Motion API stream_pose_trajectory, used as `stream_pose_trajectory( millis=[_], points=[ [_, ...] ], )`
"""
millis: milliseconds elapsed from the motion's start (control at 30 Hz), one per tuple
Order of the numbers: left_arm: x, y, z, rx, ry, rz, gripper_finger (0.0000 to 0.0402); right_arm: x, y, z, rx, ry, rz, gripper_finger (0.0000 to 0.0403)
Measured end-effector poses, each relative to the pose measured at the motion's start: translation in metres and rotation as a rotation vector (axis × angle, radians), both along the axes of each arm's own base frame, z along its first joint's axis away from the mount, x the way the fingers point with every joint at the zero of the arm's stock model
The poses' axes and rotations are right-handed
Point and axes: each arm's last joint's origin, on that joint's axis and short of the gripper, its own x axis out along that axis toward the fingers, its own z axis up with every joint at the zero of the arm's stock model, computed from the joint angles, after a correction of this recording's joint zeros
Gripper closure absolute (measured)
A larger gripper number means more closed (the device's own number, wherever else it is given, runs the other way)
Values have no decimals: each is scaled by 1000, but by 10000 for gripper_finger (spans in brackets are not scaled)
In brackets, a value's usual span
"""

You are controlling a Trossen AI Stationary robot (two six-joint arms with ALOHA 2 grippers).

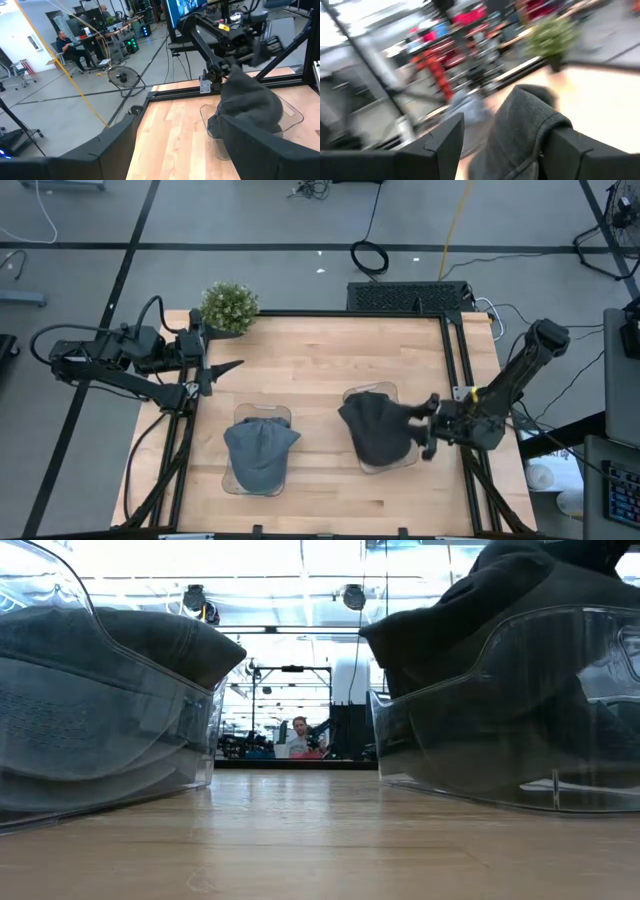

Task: Pick & Place hat
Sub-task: Put the black cap into the right transparent bin

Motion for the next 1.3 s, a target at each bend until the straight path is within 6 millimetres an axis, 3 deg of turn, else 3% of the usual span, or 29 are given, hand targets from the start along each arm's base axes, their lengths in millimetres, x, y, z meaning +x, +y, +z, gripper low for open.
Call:
stream_pose_trajectory(
  millis=[133, 633, 800, 1033, 1133, 1300],
  points=[
    [0, 0, -1, 2, 9, 0, 108, -6, -10, 5, -58, 9, -153, 186],
    [-1, 0, -3, 6, 36, 1, 108, -4, -11, -9, -47, 39, -243, 211],
    [-1, 0, -3, 5, 36, 1, 108, -7, -13, 4, 26, -18, -215, 215],
    [-1, 0, -3, 2, 35, 1, 108, -19, -17, 25, 209, -110, 77, 216],
    [-1, 0, -3, 2, 34, 1, 108, -24, -22, 23, 294, -101, 106, 216],
    [-1, 0, -3, 2, 34, 1, 108, -30, -31, 10, 386, -48, 5, 216]
  ],
)
